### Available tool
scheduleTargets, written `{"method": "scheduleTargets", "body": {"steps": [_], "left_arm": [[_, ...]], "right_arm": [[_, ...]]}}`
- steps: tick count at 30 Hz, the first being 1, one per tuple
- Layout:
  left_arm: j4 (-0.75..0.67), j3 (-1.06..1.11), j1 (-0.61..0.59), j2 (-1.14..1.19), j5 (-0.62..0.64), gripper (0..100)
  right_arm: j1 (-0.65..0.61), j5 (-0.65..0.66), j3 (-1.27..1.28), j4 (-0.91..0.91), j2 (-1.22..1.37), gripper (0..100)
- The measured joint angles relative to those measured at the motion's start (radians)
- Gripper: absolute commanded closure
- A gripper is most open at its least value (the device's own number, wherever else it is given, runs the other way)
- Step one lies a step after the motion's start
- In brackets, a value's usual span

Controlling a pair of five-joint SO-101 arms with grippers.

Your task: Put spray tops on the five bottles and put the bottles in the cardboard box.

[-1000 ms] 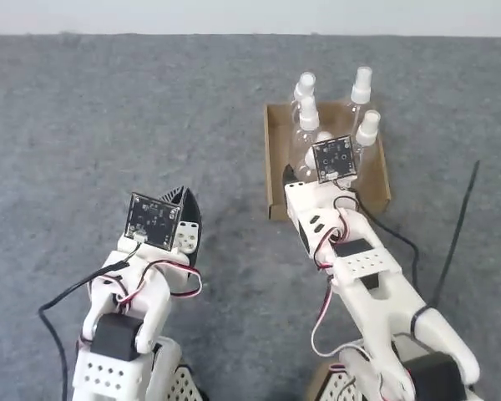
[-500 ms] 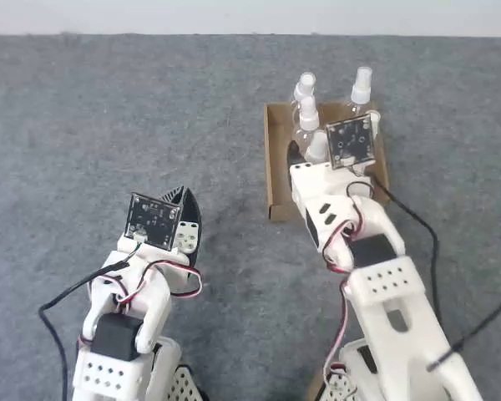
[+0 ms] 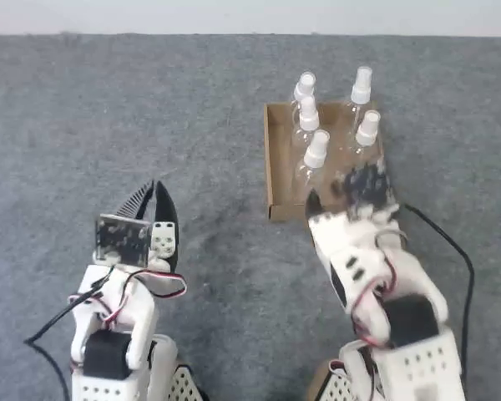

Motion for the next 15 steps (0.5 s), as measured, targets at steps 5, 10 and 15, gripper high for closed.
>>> {"method": "scheduleTargets", "body": {"steps": [5,10,15], "left_arm": [[0.057,0.057,0.000,0.000,0.000,98],[0.057,0.169,0.002,0.000,0.000,98],[0.038,0.272,-0.002,0.000,0.000,99]], "right_arm": [[0.003,0.095,0.138,0.184,-0.249,99.2],[0.089,0.118,0.180,0.226,-0.456,99.1],[0.239,0.141,0.318,0.226,-0.468,99.1]]}}
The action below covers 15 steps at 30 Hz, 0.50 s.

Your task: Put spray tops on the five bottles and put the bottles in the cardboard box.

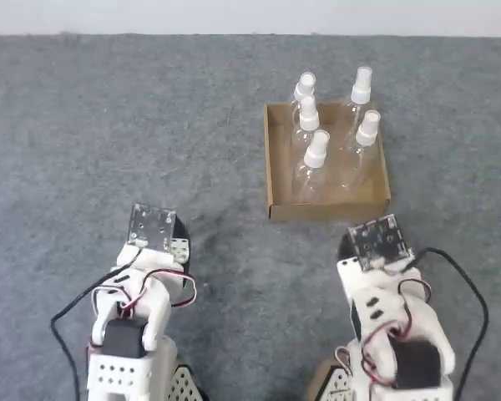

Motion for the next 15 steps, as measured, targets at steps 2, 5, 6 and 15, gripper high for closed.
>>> {"method": "scheduleTargets", "body": {"steps": [2,5,6,15], "left_arm": [[0.012,0.003,-0.002,0.000,0.000,99],[0.094,0.002,-0.002,0.000,0.000,99],[0.132,0.003,-0.002,0.000,0.000,99],[0.318,0.003,0.002,0.000,0.000,99]], "right_arm": [[0.052,0.003,0.074,-0.009,0.000,99.1],[0.107,0.003,0.181,-0.014,0.008,99.1],[0.123,0.003,0.209,-0.014,0.017,99.1],[0.175,0.003,0.325,-0.020,0.002,99.1]]}}
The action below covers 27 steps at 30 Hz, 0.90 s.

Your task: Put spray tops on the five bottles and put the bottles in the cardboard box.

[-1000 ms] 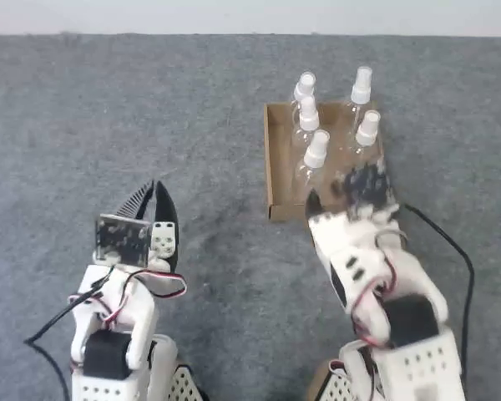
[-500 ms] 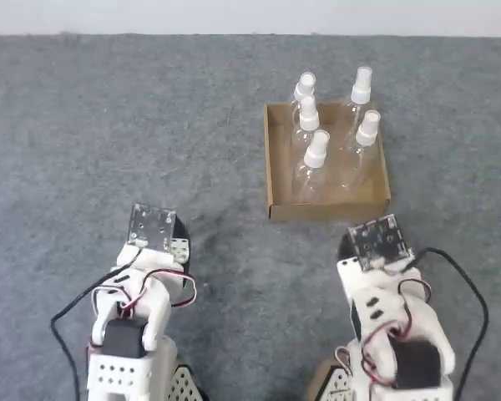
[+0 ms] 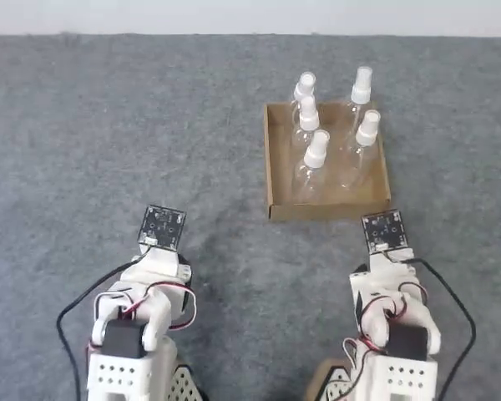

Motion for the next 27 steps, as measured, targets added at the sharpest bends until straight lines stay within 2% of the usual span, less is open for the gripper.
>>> {"method": "scheduleTargets", "body": {"steps": [27], "left_arm": [[0.000,0.000,0.000,0.000,0.000,99]], "right_arm": [[-0.005,0.000,0.008,0.081,0.002,99.0]]}}
